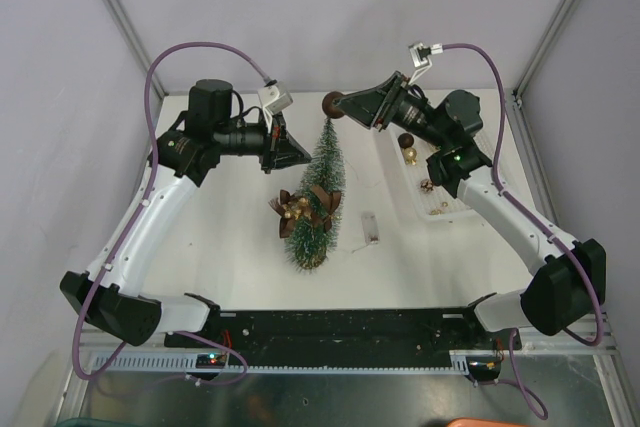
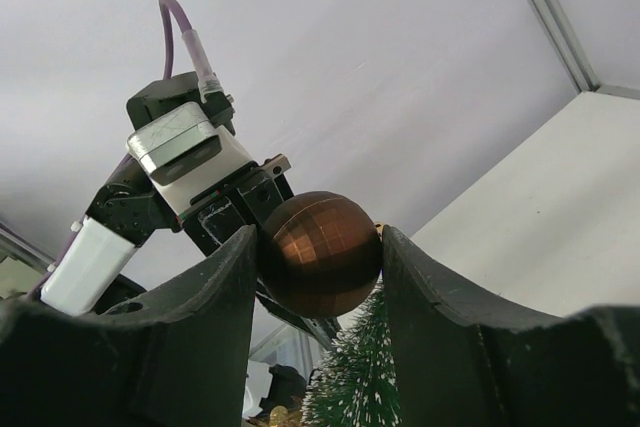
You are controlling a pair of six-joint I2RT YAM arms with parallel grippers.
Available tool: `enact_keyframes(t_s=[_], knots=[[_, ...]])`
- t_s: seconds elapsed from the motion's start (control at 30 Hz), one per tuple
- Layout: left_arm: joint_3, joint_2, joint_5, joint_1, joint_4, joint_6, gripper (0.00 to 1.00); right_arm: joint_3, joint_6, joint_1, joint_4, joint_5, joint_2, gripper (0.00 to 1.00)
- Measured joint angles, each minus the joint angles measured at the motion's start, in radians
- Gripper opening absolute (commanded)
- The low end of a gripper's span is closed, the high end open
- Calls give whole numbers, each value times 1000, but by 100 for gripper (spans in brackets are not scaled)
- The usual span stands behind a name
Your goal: Decorate the small christmas tree
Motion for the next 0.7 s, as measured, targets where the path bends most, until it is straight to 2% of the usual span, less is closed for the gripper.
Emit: enact_keyframes(t_s=[0.7], knots=[[0,-6,0,0,0,0,0,0,-61,13,-112,-13,-72,28]])
